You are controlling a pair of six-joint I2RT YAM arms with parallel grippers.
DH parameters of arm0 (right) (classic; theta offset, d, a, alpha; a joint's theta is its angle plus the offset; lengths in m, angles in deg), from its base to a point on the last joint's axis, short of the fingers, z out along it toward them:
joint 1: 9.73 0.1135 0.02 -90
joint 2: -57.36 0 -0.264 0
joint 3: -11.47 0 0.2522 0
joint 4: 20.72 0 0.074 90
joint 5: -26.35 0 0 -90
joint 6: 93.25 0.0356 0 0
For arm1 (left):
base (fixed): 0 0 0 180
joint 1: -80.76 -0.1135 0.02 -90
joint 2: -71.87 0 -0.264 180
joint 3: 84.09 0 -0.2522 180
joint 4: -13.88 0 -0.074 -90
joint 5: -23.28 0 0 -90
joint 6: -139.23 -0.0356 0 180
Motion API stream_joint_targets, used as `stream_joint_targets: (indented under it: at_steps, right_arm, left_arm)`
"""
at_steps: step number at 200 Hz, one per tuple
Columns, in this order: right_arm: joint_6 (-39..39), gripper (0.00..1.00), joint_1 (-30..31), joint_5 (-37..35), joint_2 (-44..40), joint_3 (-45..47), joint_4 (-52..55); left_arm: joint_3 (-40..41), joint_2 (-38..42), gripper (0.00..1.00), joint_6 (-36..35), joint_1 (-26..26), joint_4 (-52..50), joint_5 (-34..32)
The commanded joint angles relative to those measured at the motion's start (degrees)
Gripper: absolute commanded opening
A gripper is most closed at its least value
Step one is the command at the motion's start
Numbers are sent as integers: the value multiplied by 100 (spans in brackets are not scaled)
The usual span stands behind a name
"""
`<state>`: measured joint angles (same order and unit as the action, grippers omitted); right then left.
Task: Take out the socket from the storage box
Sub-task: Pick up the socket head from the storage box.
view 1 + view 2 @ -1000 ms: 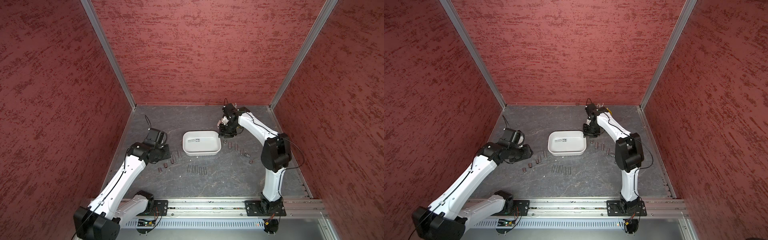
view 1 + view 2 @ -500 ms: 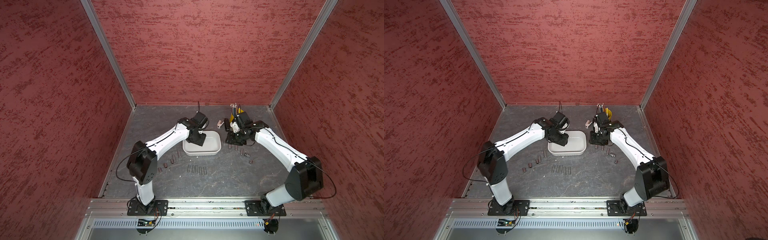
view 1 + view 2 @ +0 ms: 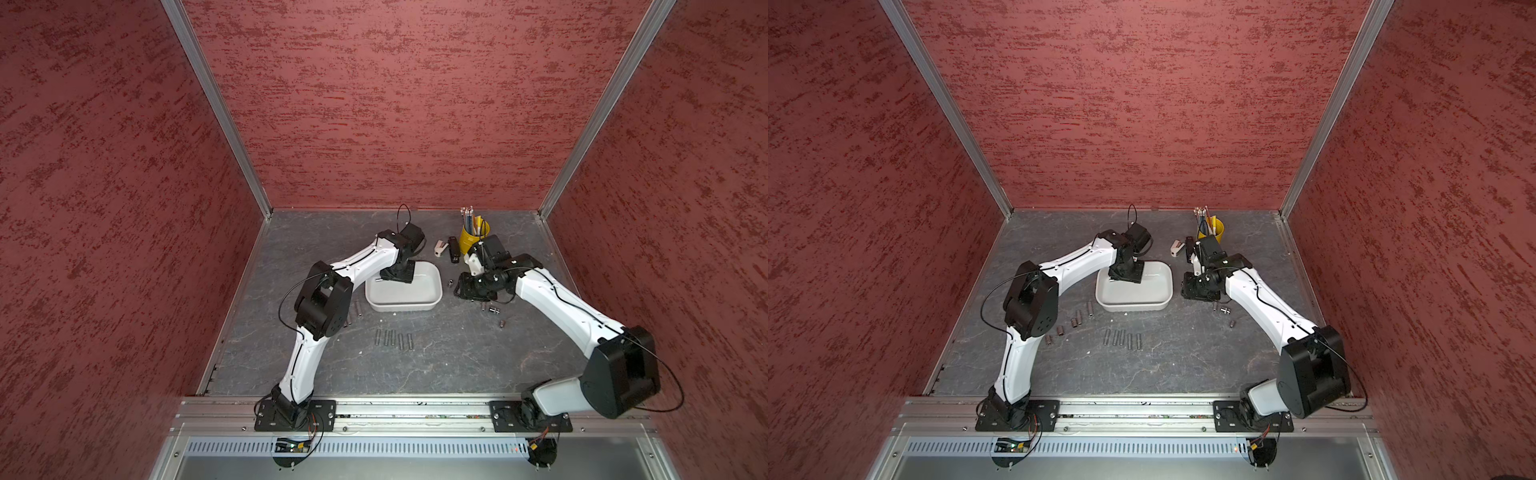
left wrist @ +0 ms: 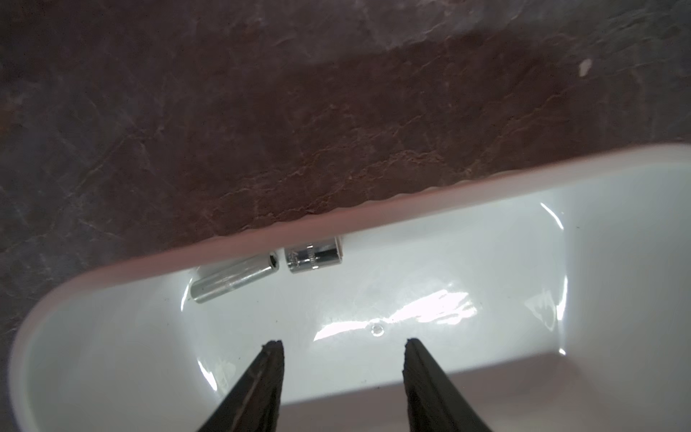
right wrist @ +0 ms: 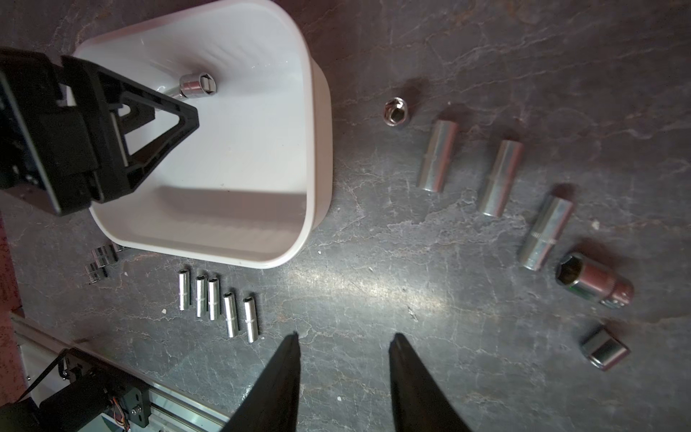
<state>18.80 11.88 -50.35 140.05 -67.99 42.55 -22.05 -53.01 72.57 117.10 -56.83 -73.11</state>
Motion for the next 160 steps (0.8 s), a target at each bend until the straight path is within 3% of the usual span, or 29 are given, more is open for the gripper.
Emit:
stream_joint_targets:
  at_steps: [1,78,160]
  right_arm:
    - [-55,42,10,-55,-105,72,-149]
    - [-154,42,10,-39,-8,118,-91]
    - [-209,42,10,31,280,96,-57]
  left_arm:
    - [-187,-195,54,473,-43,85,-62]
    - [-372,-612,54,462,-125,400,-243]
    - [-434,-924,48,383,-233,593,-14]
